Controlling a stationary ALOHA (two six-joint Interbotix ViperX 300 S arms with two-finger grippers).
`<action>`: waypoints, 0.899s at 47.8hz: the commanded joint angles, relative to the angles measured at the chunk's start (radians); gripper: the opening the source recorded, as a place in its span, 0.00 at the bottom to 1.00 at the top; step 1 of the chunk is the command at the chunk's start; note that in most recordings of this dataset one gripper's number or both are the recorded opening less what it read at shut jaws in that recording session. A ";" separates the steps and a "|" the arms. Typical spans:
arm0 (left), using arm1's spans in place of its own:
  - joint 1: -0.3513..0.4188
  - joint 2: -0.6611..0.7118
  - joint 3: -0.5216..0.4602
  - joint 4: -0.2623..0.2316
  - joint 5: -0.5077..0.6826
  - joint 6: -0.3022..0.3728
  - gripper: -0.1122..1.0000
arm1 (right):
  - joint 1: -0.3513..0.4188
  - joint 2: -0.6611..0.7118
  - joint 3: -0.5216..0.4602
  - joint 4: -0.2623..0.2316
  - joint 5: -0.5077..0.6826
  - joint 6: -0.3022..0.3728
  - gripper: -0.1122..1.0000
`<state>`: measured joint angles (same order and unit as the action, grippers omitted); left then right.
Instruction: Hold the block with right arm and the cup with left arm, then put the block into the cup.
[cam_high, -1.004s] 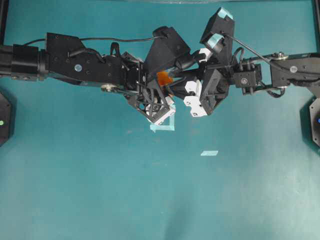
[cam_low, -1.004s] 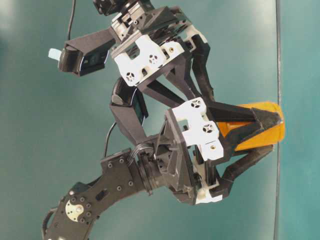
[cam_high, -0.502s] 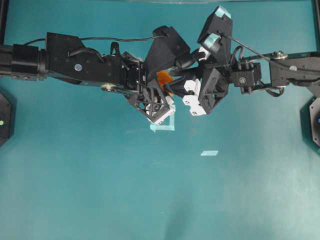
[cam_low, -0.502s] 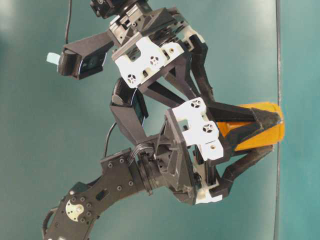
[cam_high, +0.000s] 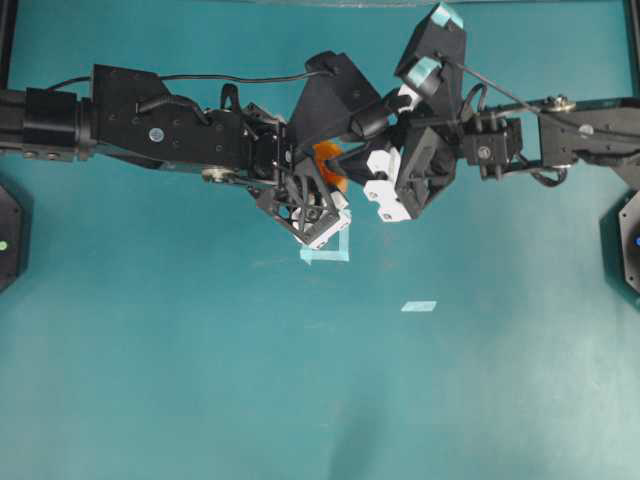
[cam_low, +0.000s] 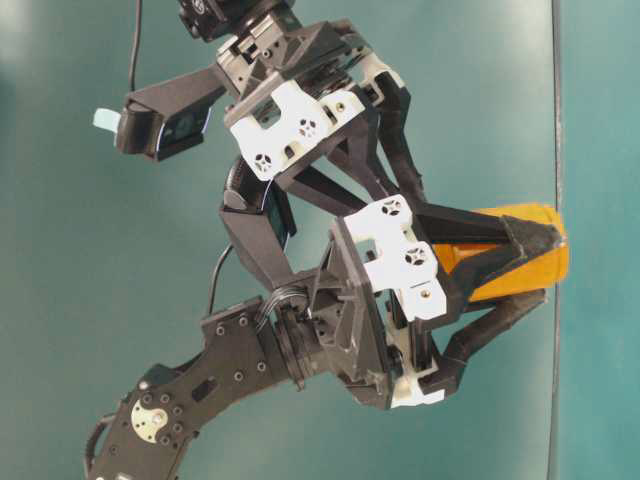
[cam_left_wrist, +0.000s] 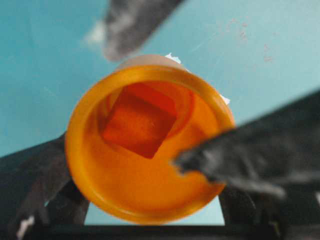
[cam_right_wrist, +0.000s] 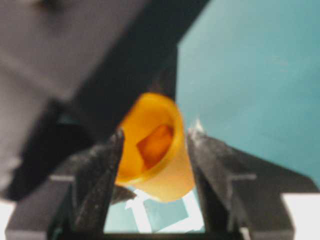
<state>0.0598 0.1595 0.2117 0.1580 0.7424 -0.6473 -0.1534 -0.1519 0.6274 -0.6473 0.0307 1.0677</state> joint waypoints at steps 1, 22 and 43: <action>0.003 -0.015 -0.020 0.000 -0.003 -0.002 0.70 | -0.009 -0.015 -0.028 -0.002 -0.003 0.000 0.63; 0.003 -0.017 -0.018 0.002 -0.003 -0.002 0.70 | -0.031 -0.014 -0.032 -0.012 -0.003 0.000 0.63; 0.003 -0.015 -0.017 0.000 -0.003 -0.002 0.70 | -0.032 -0.015 -0.032 -0.012 -0.003 0.000 0.63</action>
